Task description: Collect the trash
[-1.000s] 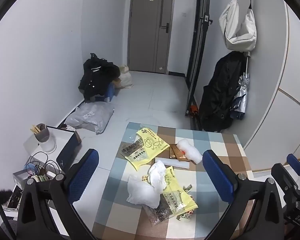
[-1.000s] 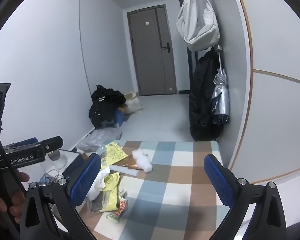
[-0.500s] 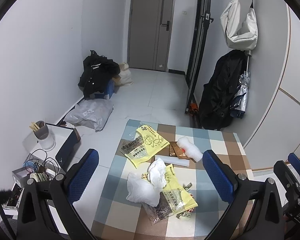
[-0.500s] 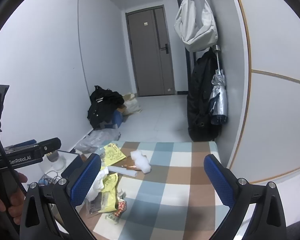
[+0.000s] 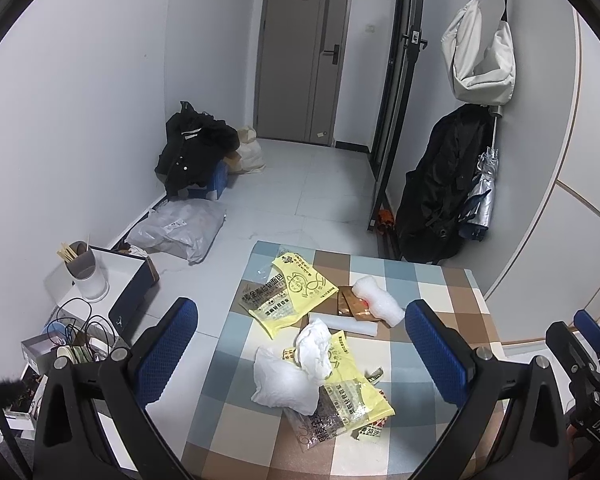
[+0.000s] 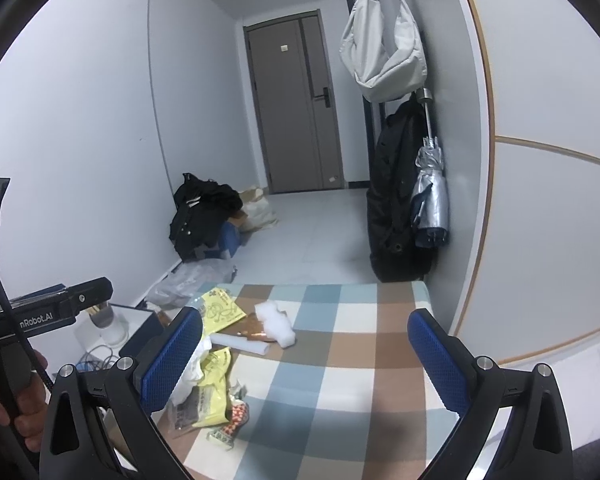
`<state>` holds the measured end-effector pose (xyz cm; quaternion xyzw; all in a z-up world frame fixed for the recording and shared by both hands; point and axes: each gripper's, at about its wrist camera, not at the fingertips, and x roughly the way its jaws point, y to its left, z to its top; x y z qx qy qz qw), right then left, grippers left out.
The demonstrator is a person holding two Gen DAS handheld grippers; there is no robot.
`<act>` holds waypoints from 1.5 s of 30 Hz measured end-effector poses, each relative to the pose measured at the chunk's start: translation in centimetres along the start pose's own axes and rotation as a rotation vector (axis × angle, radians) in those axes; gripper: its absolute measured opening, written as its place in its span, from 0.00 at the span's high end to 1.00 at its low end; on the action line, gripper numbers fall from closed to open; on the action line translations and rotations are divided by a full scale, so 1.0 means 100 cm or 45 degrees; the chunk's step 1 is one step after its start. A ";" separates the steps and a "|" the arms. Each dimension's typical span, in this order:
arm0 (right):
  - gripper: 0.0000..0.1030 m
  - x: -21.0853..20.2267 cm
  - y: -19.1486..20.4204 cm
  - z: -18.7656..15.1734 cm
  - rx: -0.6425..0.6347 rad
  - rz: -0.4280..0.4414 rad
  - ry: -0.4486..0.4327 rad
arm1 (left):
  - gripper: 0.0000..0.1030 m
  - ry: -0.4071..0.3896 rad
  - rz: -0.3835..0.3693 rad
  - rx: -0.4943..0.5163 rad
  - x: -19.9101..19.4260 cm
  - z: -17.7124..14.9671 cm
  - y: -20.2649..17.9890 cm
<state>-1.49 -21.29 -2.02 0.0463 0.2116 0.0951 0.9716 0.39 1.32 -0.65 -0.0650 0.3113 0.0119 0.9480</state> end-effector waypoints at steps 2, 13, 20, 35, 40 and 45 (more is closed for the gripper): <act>0.00 0.000 -0.001 -0.001 0.000 -0.001 0.000 | 0.01 0.004 -0.001 -0.004 0.000 -0.001 0.000; 0.00 0.000 -0.002 0.000 0.001 0.000 -0.002 | 0.01 0.006 -0.007 -0.005 0.002 -0.001 -0.001; 0.00 0.000 -0.001 -0.001 -0.001 -0.001 -0.002 | 0.01 0.003 -0.008 -0.007 0.001 -0.001 -0.001; 0.00 0.002 -0.004 -0.002 0.004 0.001 0.017 | 0.01 0.025 -0.062 -0.027 0.003 0.002 0.002; 0.00 0.009 0.002 -0.003 -0.012 0.038 0.037 | 0.01 0.049 -0.074 -0.071 0.008 0.005 0.015; 0.00 0.027 0.014 -0.006 -0.047 0.093 0.118 | 0.01 0.066 -0.070 -0.131 0.015 0.011 0.033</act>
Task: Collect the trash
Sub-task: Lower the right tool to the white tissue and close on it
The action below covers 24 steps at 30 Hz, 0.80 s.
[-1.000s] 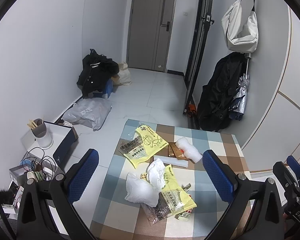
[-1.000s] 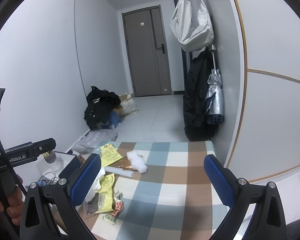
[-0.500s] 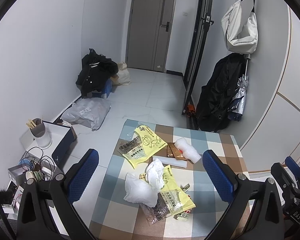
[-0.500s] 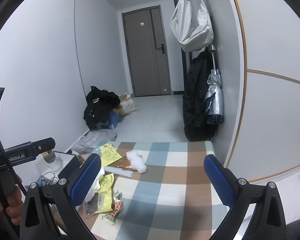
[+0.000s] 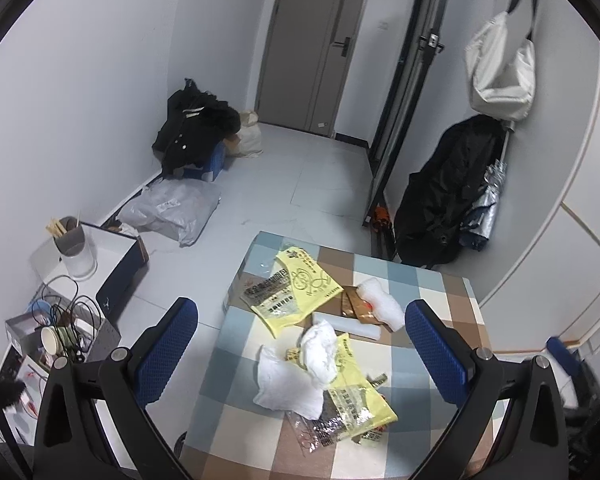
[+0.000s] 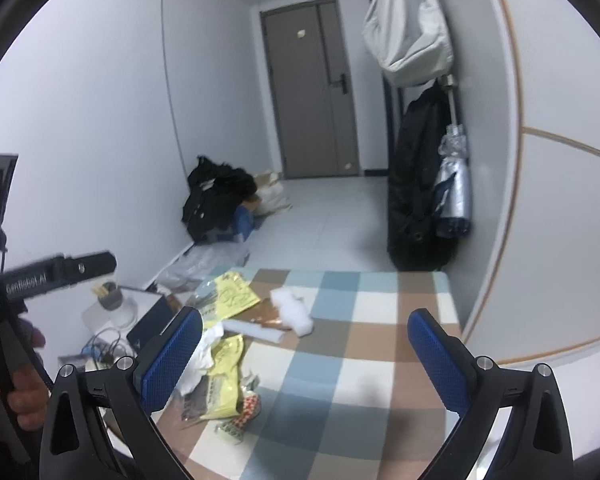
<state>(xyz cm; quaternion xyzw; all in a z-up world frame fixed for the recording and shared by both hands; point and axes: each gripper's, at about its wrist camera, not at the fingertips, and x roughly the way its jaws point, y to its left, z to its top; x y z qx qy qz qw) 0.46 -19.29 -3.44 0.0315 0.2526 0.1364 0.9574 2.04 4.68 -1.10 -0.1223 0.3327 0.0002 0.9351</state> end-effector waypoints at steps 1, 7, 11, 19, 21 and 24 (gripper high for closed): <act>0.00 0.004 0.002 0.000 0.001 0.011 0.018 | 0.01 0.005 -0.007 -0.014 0.001 0.001 0.003; 0.00 0.034 0.017 -0.003 -0.018 0.074 0.135 | 0.01 0.054 -0.024 -0.104 0.016 0.012 0.025; 0.00 0.054 0.029 -0.007 -0.061 0.145 0.202 | 0.01 0.095 -0.027 -0.171 0.026 0.017 0.041; 0.00 0.103 0.052 -0.010 -0.115 0.225 0.354 | 0.01 0.172 -0.018 -0.250 0.044 0.021 0.063; 0.00 0.117 0.060 -0.012 -0.129 0.249 0.371 | 0.01 0.184 -0.010 -0.258 0.048 0.021 0.068; 0.04 0.138 0.071 -0.015 -0.152 0.288 0.420 | 0.01 0.211 0.006 -0.269 0.053 0.021 0.076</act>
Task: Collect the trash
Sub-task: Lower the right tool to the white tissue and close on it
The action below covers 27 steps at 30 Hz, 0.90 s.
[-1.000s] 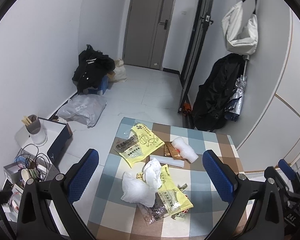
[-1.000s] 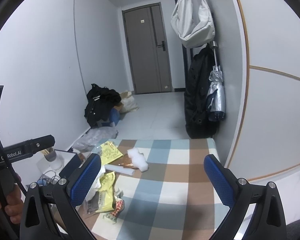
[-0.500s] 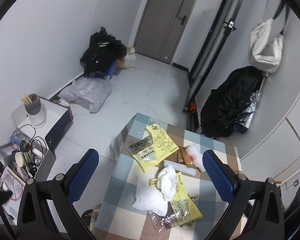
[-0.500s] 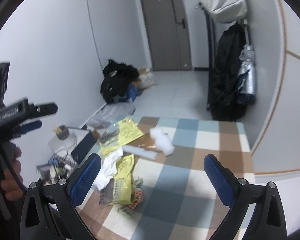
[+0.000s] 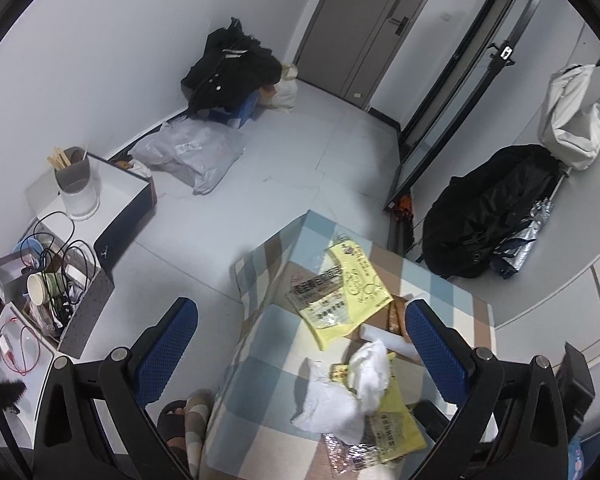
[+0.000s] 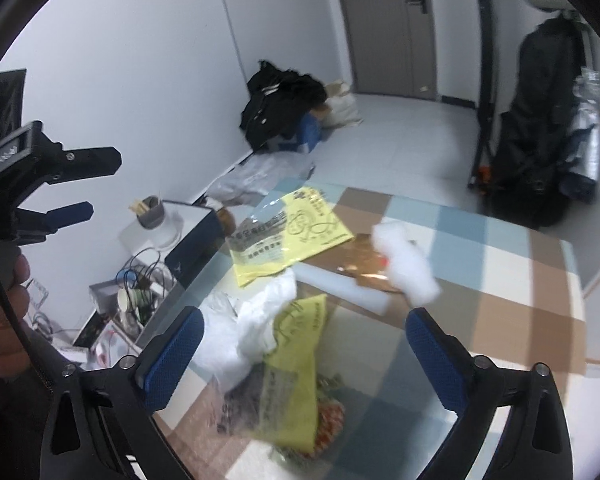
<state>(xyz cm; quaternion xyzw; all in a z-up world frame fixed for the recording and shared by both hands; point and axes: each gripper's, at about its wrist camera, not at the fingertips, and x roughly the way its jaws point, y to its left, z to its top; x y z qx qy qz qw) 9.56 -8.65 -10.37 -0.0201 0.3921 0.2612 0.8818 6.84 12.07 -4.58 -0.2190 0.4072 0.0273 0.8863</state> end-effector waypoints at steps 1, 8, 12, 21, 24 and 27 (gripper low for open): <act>0.06 0.006 0.001 0.002 -0.005 0.005 0.014 | 0.01 0.009 0.002 -0.008 0.002 0.001 0.003; 0.23 0.047 0.012 0.011 -0.041 0.118 0.121 | 0.01 0.053 0.039 -0.026 0.012 0.004 0.018; 0.30 0.060 0.018 0.011 -0.050 0.120 0.162 | 0.01 0.069 0.056 -0.029 0.018 0.005 0.023; 0.78 0.068 0.018 0.007 -0.057 0.116 0.248 | 0.01 0.059 0.065 -0.011 0.019 0.006 0.026; 0.87 0.058 0.016 0.008 -0.049 0.122 0.215 | 0.03 0.082 0.040 0.010 0.022 0.004 0.022; 0.87 0.044 0.008 0.008 -0.025 0.098 0.178 | 0.03 0.108 0.012 0.037 0.025 -0.001 0.018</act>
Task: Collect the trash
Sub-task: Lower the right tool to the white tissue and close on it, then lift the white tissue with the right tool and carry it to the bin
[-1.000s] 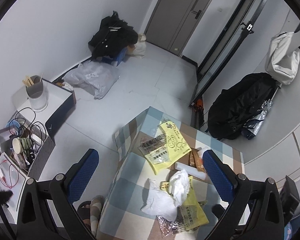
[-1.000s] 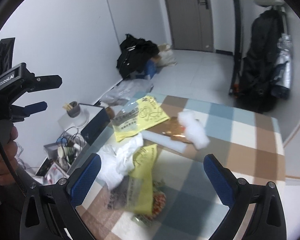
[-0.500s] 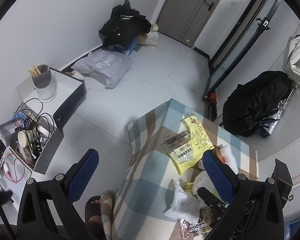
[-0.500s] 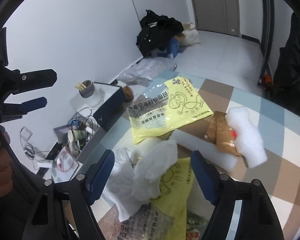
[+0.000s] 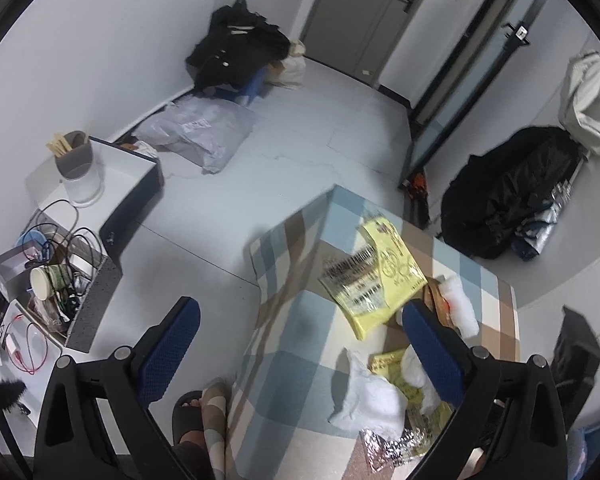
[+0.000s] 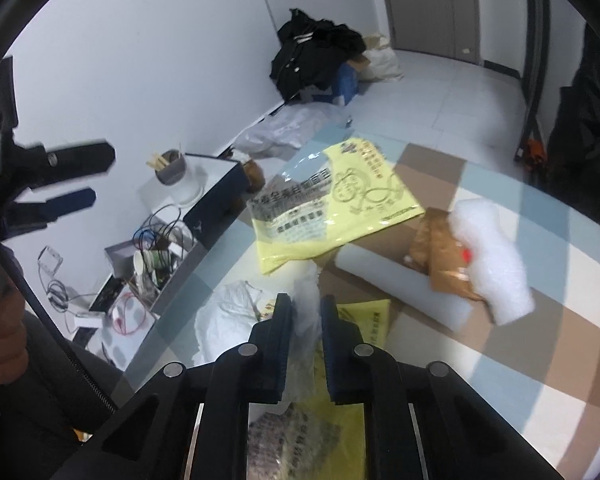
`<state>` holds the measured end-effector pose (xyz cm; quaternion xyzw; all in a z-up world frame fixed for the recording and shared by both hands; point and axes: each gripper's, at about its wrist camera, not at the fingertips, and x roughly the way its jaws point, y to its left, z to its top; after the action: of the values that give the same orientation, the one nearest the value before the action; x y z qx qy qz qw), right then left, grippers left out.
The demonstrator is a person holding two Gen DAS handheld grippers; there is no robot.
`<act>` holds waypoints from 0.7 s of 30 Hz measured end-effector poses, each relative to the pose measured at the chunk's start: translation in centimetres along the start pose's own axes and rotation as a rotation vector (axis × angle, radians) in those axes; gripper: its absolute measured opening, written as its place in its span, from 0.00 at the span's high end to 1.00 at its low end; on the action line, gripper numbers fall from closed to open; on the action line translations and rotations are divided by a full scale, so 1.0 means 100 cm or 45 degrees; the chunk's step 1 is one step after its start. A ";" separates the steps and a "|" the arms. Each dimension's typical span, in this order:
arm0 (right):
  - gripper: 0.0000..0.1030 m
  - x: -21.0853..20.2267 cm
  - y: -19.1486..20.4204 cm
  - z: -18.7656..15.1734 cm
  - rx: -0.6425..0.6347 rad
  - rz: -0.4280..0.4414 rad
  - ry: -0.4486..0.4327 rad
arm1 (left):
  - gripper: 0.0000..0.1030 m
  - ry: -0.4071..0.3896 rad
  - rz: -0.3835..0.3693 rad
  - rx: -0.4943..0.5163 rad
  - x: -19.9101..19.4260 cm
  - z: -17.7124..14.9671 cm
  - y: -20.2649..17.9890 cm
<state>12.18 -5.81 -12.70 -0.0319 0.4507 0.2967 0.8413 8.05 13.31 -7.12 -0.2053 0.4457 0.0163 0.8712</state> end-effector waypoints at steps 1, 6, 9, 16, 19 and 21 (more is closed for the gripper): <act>0.87 -0.003 -0.002 0.000 0.009 -0.008 -0.010 | 0.03 0.022 -0.020 0.009 0.002 -0.002 -0.002; 0.88 -0.040 -0.017 -0.008 0.070 -0.070 -0.084 | 0.03 0.128 -0.091 0.108 0.011 -0.021 -0.020; 0.88 -0.062 -0.025 -0.015 0.089 -0.134 -0.128 | 0.05 0.237 -0.141 0.167 0.024 -0.035 -0.031; 0.88 -0.103 -0.043 -0.036 0.144 -0.192 -0.201 | 0.10 0.340 -0.122 0.254 0.038 -0.052 -0.053; 0.88 -0.115 -0.047 -0.045 0.172 -0.199 -0.220 | 0.10 0.353 -0.082 0.288 0.042 -0.058 -0.058; 0.88 -0.122 -0.048 -0.051 0.175 -0.203 -0.231 | 0.14 0.363 -0.056 0.303 0.046 -0.063 -0.060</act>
<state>5.84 -17.13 -7.24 0.0169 0.3879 0.1991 0.8998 7.28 4.76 -11.89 -0.1106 0.5589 -0.0850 0.8174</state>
